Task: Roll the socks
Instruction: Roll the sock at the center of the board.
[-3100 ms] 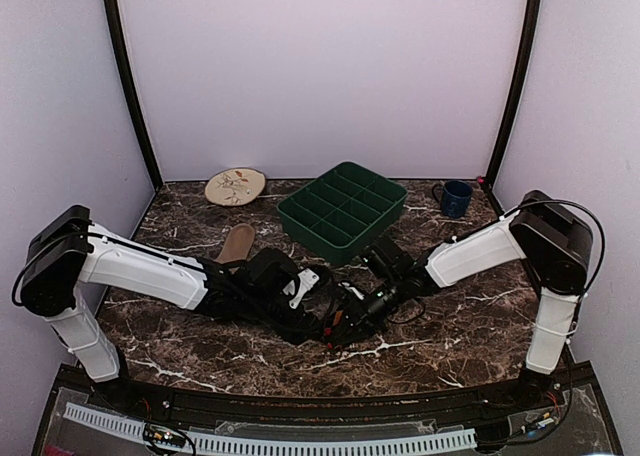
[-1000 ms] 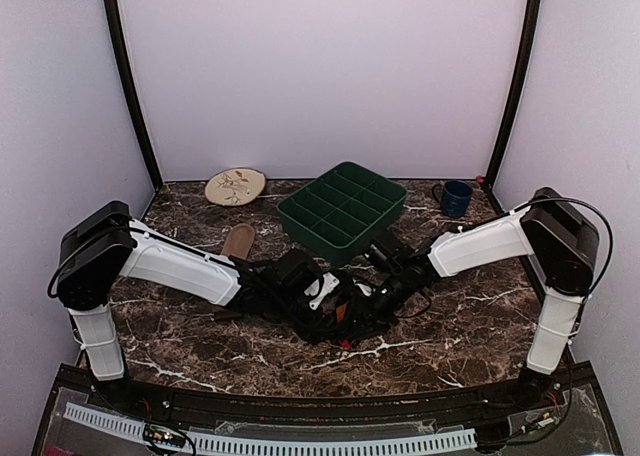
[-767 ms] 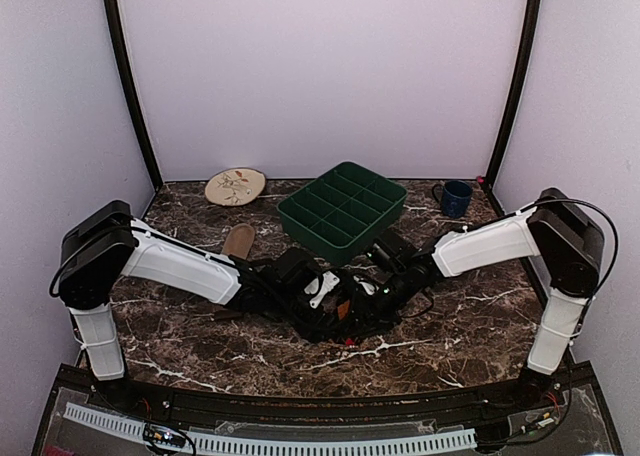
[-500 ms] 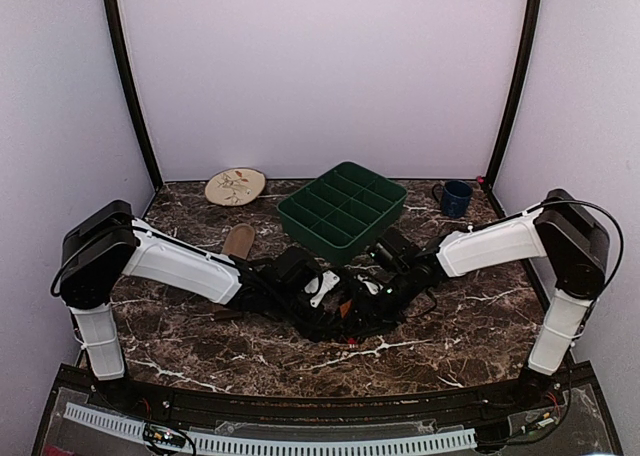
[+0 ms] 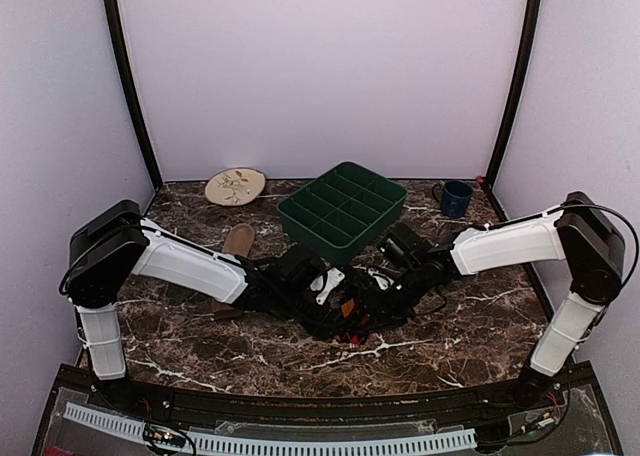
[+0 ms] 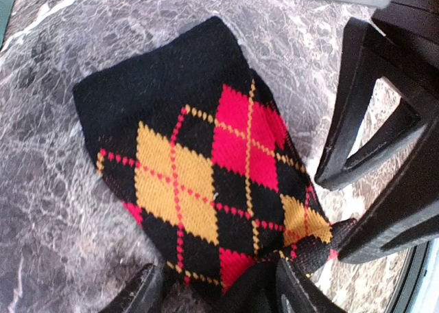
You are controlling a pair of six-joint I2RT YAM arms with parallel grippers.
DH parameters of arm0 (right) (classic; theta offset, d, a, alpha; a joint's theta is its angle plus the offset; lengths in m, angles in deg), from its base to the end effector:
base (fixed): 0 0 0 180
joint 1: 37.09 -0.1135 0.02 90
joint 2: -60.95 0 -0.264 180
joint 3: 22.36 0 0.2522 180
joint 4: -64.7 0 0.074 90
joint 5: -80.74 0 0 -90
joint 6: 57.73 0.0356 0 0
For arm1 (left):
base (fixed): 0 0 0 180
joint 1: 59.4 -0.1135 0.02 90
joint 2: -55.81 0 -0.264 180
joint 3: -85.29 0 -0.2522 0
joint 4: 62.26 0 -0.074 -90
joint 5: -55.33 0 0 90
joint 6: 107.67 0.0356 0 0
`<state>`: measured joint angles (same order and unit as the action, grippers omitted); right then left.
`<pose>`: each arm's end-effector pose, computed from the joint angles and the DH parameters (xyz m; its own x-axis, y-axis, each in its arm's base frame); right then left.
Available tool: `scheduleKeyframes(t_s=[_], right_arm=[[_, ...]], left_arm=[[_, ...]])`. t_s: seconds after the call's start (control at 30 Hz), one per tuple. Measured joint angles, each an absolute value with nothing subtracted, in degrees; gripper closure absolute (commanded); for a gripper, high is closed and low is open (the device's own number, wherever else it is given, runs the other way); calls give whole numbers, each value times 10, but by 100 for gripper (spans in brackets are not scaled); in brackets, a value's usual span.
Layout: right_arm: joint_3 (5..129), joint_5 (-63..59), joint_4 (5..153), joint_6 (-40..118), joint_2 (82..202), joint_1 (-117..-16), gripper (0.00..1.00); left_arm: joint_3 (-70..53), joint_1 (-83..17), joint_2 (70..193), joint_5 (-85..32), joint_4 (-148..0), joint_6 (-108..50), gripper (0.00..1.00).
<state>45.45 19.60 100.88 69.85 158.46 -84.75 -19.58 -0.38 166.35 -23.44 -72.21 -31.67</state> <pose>0.2005 0.2456 0.1543 -0.9630 -0.2638 -0.0552 -0.2434 0.7634 0.5983 0.1972 -0.3420 0.1371 -0.5759 0.4982 -0.6483 0.7957 0.5236 -0.3044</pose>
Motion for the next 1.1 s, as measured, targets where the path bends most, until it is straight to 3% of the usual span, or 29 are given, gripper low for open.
scheduleKeyframes(t_s=[0.53,1.1], right_arm=[[396,14,1059,637,1426,-859,60],[345,-259,1023,544,1388,-1063,61]], left_arm=[[-181,-7,1682,-217,-713,-336,42],[-172,-11,1697,-191,-692,-351,43]])
